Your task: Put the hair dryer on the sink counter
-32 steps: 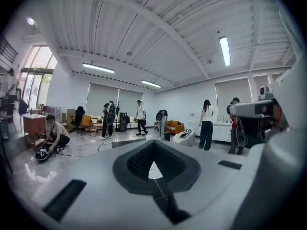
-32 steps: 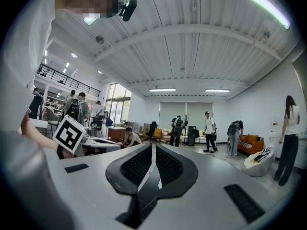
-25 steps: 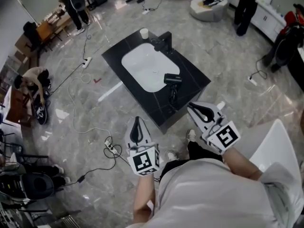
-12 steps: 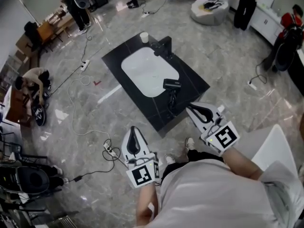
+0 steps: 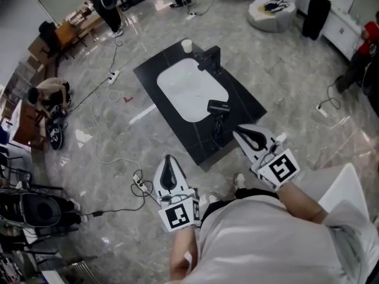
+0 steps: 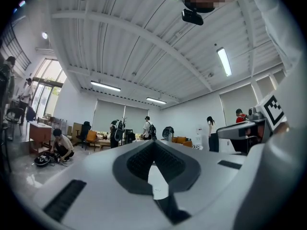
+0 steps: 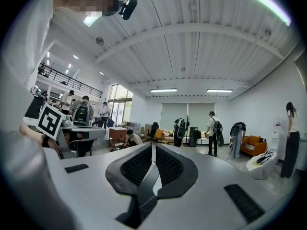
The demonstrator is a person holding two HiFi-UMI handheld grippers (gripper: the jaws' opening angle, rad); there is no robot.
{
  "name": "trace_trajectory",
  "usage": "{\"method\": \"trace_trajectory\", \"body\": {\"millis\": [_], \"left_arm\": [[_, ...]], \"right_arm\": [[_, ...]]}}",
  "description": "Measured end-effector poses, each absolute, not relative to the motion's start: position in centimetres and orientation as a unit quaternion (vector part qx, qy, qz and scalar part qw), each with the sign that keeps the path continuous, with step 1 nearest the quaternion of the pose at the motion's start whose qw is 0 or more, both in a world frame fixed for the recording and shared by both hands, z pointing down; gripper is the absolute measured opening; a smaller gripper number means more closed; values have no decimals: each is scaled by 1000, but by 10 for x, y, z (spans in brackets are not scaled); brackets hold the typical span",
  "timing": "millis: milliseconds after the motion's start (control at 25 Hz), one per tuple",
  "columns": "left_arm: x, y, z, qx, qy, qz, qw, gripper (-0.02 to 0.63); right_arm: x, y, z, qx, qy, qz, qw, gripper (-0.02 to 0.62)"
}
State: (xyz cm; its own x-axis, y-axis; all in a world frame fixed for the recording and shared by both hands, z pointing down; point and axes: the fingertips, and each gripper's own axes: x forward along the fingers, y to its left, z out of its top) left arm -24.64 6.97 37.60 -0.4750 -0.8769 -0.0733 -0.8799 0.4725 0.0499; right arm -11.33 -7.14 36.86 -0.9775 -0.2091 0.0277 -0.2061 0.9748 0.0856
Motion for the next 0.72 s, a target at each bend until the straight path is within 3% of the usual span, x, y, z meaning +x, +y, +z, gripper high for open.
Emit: {"method": "trace_trajectory", "body": {"millis": [720], "left_arm": [[-250, 52, 366, -520, 851, 75, 5, 2]], "right_arm": [[-115, -98, 367, 96, -995, -24, 10, 48]]}}
